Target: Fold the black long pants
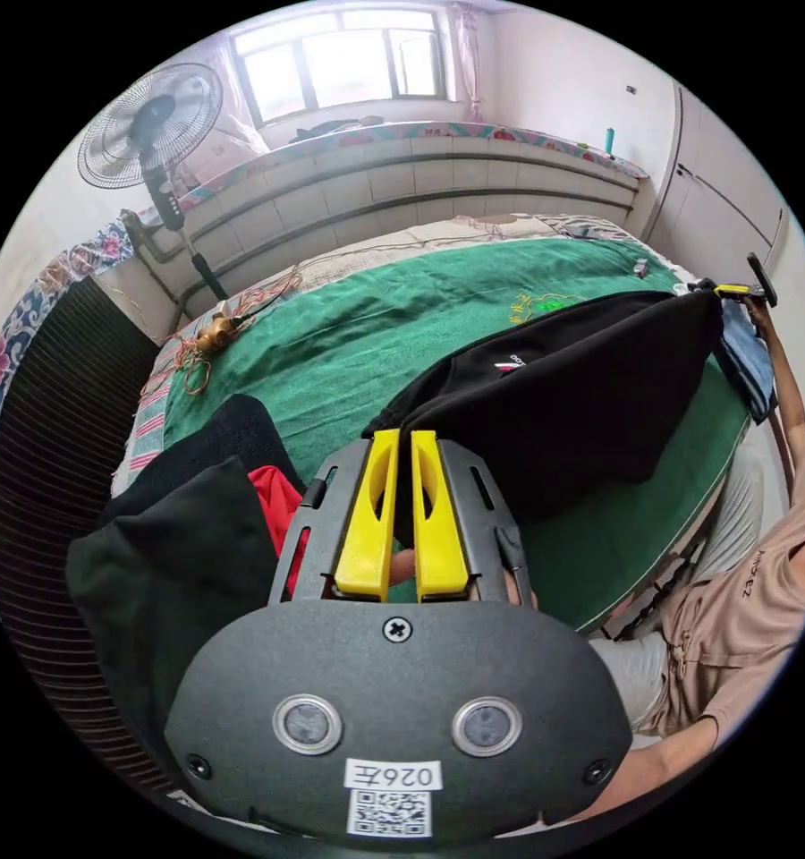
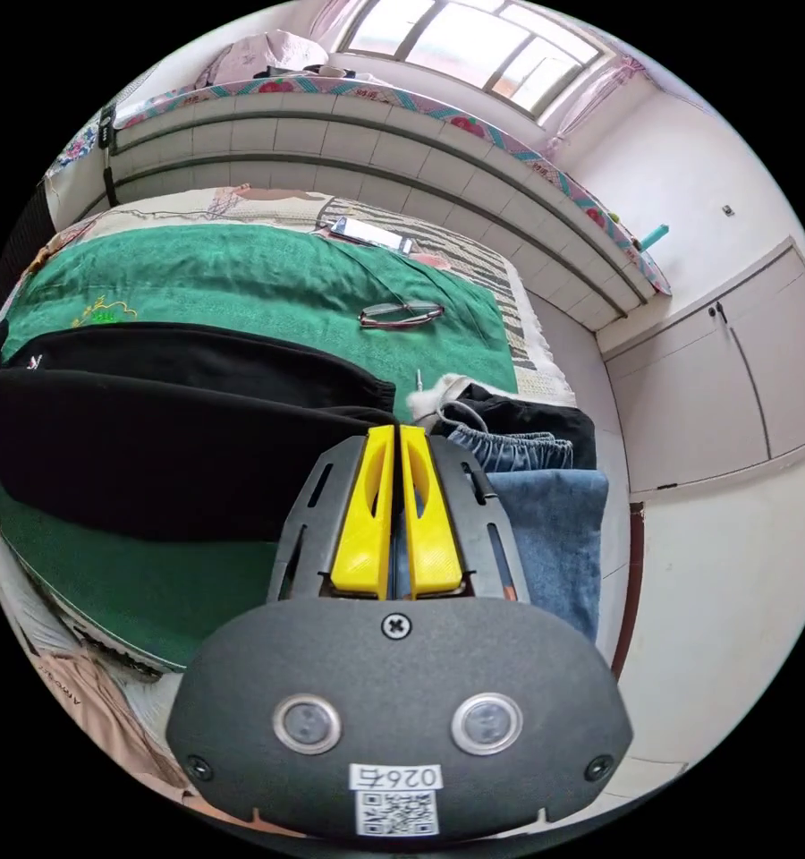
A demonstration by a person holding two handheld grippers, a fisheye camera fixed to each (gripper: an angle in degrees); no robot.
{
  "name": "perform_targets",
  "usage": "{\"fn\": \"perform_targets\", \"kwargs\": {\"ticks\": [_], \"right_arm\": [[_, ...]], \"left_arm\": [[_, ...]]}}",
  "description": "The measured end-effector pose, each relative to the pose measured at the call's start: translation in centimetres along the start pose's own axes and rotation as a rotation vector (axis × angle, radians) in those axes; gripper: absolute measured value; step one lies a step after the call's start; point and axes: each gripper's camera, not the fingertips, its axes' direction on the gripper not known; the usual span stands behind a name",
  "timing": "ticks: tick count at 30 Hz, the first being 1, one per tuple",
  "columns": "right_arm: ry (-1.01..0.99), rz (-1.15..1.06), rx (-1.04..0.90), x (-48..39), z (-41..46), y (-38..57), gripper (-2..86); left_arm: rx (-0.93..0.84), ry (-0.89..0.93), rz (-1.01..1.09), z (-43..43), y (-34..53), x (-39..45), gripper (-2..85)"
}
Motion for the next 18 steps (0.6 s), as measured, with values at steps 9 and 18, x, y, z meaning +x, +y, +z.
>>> {"fn": "perform_targets", "kwargs": {"ticks": [9,18], "right_arm": [[0.031,0.007,-0.136,-1.7,7.4,-11.9,-1.6],[0.178,0.034,-0.102,-4.4,9.9,-14.1,0.9]], "left_arm": [[-0.219,-0.008,0.038,7.4,-10.3,-3.6,1.6],[-0.192,-0.053,-0.110,8.3,-9.6,-7.4,12.5]]}}
